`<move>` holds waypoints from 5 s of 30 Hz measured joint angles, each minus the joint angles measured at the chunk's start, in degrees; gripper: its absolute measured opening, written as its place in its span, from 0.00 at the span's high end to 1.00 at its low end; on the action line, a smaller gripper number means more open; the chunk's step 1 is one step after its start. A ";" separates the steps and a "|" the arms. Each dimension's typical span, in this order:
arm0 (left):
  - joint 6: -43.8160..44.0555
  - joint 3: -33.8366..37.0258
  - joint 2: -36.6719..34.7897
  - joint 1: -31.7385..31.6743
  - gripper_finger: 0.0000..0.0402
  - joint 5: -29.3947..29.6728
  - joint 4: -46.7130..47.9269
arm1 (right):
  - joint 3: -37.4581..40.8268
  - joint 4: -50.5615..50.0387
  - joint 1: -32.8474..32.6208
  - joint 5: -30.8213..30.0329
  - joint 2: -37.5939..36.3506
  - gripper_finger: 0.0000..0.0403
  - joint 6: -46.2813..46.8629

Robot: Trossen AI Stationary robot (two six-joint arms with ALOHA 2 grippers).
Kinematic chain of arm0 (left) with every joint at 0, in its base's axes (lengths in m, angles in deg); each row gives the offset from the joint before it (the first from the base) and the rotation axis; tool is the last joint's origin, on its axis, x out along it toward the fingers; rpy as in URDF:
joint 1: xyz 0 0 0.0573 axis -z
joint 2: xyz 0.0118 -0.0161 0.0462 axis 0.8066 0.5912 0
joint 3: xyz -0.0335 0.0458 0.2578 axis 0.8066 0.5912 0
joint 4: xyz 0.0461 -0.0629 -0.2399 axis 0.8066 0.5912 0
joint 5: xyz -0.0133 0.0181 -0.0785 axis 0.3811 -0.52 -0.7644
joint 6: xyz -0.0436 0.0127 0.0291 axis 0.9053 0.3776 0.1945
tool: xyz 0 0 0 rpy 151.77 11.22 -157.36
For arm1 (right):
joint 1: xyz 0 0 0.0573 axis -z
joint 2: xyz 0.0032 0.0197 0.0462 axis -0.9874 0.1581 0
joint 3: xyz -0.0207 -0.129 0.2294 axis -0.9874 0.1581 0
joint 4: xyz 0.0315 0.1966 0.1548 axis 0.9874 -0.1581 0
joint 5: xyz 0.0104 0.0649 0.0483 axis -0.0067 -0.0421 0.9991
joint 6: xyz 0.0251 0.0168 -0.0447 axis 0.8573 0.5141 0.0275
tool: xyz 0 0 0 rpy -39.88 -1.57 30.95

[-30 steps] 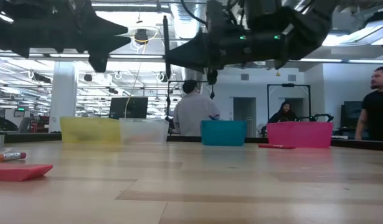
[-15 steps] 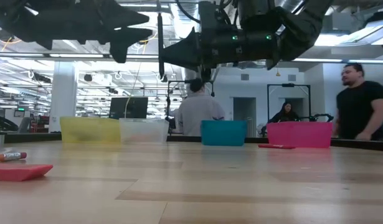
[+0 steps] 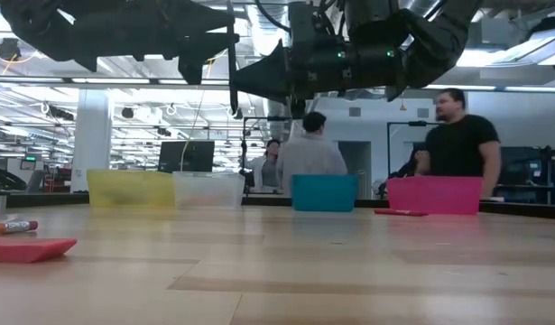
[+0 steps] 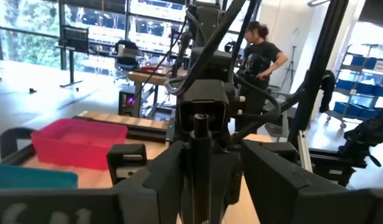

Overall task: Sort crayons/erasers/pens/pencils in bins
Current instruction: Put the black pen into the yellow bin, then put the yellow eraser into the blue bin

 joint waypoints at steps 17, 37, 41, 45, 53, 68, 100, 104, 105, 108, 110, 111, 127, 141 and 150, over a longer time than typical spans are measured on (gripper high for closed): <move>-3.71 0.00 0.00 -0.02 0.92 -0.21 -0.86 | 0.00 0.35 0.02 1.44 -0.04 0.86 -0.45; -8.80 -5.79 -10.42 -0.02 0.92 8.73 25.15 | 0.02 -4.00 0.52 1.05 -0.07 0.39 -2.92; -8.68 -5.79 -16.26 -0.25 0.92 13.88 34.36 | 0.02 -4.18 0.55 1.05 -0.07 0.40 -3.40; -7.11 -5.79 -21.84 -2.18 0.92 15.31 40.92 | 0.02 -4.38 0.44 1.08 -0.07 0.41 -4.52; -5.53 -5.79 -24.90 -5.77 0.92 14.00 46.96 | 0.02 -4.23 0.44 1.12 -0.07 0.43 -4.68; -10.50 -24.66 -13.41 -34.23 0.92 21.35 83.07 | 0.02 -4.41 0.28 1.31 -0.07 0.48 -4.64; -12.02 -25.35 17.09 -55.69 0.89 7.45 77.58 | 0.02 -5.46 -0.33 1.31 -0.07 0.64 -5.62; -12.16 -25.35 17.09 -55.66 0.82 7.50 77.34 | 0.02 -5.98 -0.33 1.31 -0.07 0.65 -6.03; -12.37 -25.35 17.09 -55.65 0.79 7.50 77.35 | 0.02 -5.94 -0.33 1.31 -0.07 0.65 -6.09; -12.80 -25.35 17.06 -55.65 0.73 7.54 77.36 | 0.02 -6.05 -0.33 1.31 -0.07 0.67 -6.19; -14.08 -25.35 16.46 -55.65 0.70 8.04 77.40 | 0.02 -6.09 -0.33 1.31 -0.07 0.67 -6.19; -14.70 -25.35 15.78 -55.50 0.69 9.39 77.34 | 0.02 -6.14 -0.33 1.31 -0.07 0.68 -6.24; -17.42 -15.71 -19.41 -36.77 0.98 14.37 65.34 | 0.02 -9.30 -0.48 1.29 -0.11 0.95 -10.49; -16.17 8.36 -34.61 -14.42 0.99 7.97 39.56 | -0.06 -10.63 -0.59 1.28 -1.06 0.98 -10.49; -18.41 18.95 -34.62 -6.15 0.98 7.82 23.42 | -6.99 -30.47 -2.94 -3.78 -4.01 0.98 -10.46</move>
